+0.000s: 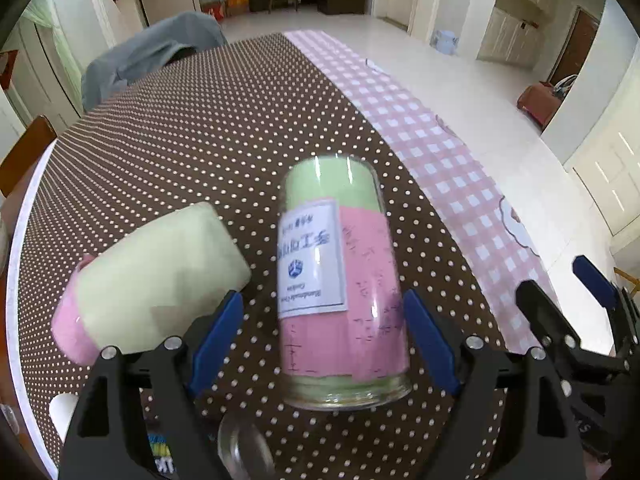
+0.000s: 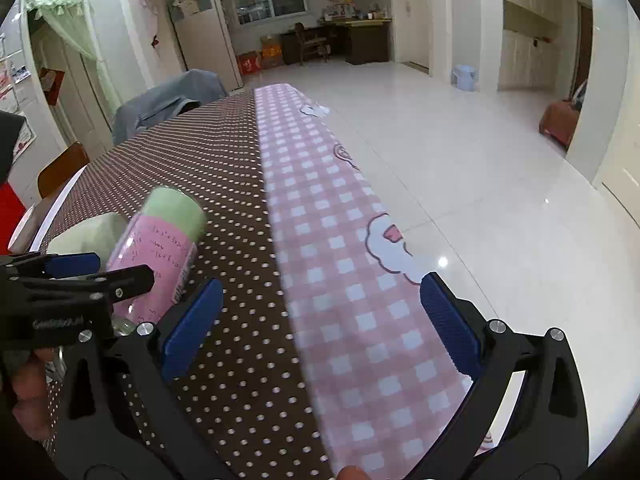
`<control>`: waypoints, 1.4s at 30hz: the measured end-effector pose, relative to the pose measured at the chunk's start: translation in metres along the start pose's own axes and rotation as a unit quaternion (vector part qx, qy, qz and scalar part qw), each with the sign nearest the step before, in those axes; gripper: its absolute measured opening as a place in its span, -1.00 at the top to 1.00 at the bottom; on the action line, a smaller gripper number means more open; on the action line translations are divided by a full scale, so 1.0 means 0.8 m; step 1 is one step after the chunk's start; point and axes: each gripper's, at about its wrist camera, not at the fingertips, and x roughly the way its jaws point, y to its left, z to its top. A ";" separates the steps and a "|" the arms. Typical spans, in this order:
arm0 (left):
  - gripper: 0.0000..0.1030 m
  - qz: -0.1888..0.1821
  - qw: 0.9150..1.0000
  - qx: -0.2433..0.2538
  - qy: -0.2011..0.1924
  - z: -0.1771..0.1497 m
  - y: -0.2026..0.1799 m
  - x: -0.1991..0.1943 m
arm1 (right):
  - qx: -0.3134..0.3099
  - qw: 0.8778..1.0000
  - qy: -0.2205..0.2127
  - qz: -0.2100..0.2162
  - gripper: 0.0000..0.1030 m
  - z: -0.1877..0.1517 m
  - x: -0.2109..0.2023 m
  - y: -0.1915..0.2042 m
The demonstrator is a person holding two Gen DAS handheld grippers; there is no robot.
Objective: Flip cup upside down
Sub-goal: 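Lift the jar with the left tool and rotate it upright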
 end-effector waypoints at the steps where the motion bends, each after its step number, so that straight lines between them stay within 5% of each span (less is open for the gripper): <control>1: -0.58 -0.004 1.000 0.000 0.009 0.005 -0.002 0.009 | 0.001 1.000 0.002 -0.001 -0.88 0.000 0.002 -0.003; 15: -0.56 -0.023 0.997 -0.022 0.068 0.039 0.004 0.060 | 0.009 1.000 0.006 0.005 -0.88 -0.003 0.009 -0.007; 17: -0.32 -0.036 0.997 -0.025 0.063 0.038 0.006 0.060 | 0.008 1.000 0.005 0.004 -0.88 -0.005 0.006 -0.006; 25: -0.32 -0.080 0.996 -0.024 0.019 0.017 0.009 0.014 | 0.009 1.000 -0.008 -0.001 -0.88 -0.013 -0.022 -0.005; 33: -0.32 -0.109 0.992 -0.040 -0.042 -0.040 0.040 -0.084 | -0.009 0.999 -0.033 0.007 -0.88 -0.030 -0.065 0.018; 42: -0.32 -0.121 0.986 -0.091 -0.072 -0.154 0.106 -0.158 | -0.041 0.997 -0.049 0.043 -0.88 -0.065 -0.108 0.066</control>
